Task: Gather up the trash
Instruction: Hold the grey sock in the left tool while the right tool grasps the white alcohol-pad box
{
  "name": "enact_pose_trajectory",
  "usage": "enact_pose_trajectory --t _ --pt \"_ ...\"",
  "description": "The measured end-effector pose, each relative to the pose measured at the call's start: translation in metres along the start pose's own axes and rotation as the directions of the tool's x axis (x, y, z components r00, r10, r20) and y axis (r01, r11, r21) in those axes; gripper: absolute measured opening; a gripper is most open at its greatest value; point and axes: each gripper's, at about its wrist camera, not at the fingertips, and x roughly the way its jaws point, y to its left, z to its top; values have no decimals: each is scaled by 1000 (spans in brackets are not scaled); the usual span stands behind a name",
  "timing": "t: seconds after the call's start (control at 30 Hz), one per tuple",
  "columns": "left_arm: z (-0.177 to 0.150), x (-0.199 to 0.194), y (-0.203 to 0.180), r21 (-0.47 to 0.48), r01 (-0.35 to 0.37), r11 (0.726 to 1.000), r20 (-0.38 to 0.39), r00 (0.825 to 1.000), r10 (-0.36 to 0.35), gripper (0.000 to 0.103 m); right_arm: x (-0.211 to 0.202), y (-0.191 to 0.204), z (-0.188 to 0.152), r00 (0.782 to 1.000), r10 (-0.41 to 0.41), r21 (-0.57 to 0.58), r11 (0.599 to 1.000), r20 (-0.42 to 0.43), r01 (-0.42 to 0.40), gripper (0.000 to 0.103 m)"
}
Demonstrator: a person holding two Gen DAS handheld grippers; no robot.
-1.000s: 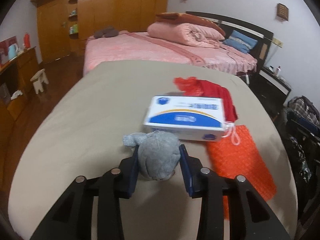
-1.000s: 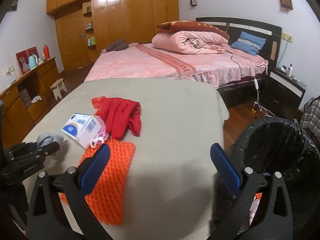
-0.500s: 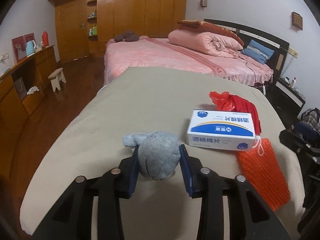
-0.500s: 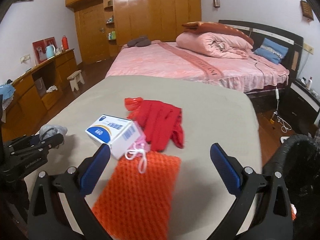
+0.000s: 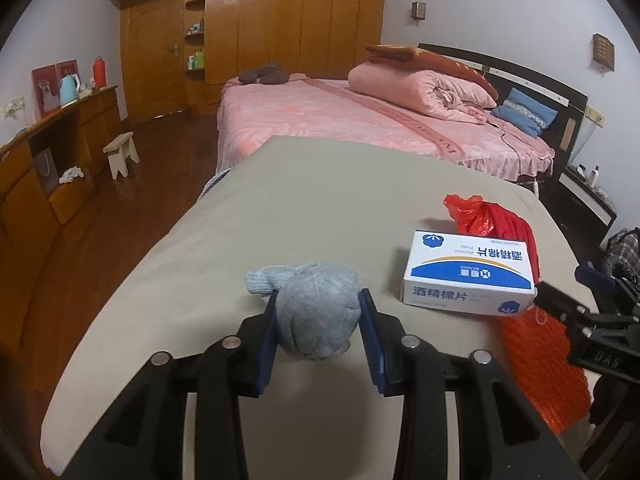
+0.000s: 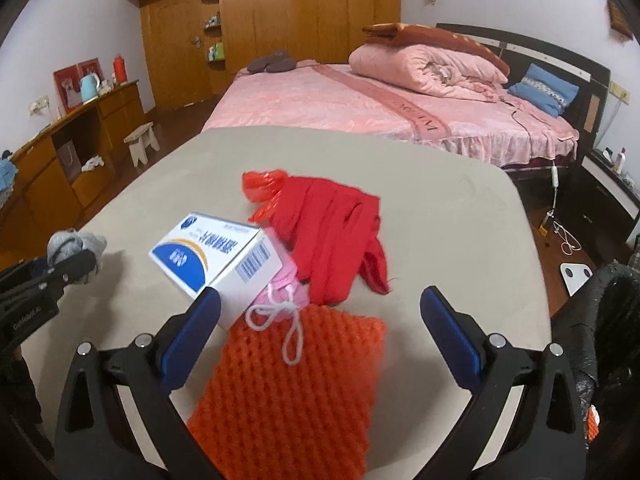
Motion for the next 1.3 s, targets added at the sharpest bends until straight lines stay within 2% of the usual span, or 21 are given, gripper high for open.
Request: enact_pose_trajectory --t 0.33,0.57,0.63,0.7,0.83,0.87,0.9,1.0,1.13,1.17,1.2,1.3 --pt "-2 1 19 -24 -36 999 -3 999 36 38 -1 34 -1 995 99 -80 992 -7 -99 97" --pt "-4 1 27 -36 -50 998 -2 999 50 38 -11 41 5 986 166 -74 984 15 -164 97" --pt "-5 1 28 -37 -51 998 -2 999 51 38 -10 45 8 982 191 -77 979 10 -189 91" --pt "-5 1 28 -35 -53 998 -1 999 53 38 -6 47 10 978 211 -77 975 -11 -211 76" --pt "-5 0 29 -37 -57 998 1 998 58 38 5 53 10 974 220 -80 971 -52 -224 71" --pt "-5 -1 30 -37 -60 998 1 998 60 38 7 55 9 973 223 -77 971 -65 -228 68" --pt "-5 -1 30 -37 -61 997 1 998 61 38 9 56 8 970 229 -73 969 -79 -235 61" --pt "-6 -2 33 -37 -63 997 3 998 64 38 11 56 6 958 268 -53 960 -105 -275 54" --pt "-7 -2 34 -42 -72 997 2 997 72 38 3 63 3 942 317 -50 945 -108 -324 54" --pt "-7 -3 35 -44 -73 996 2 997 73 38 2 64 3 943 315 -55 945 -106 -322 56" --pt "-8 -3 36 -46 -74 996 2 997 74 38 2 66 2 946 305 -61 948 -106 -312 66" --pt "-9 -3 39 -47 -78 996 2 997 78 38 3 69 3 956 276 -65 957 -96 -283 71"
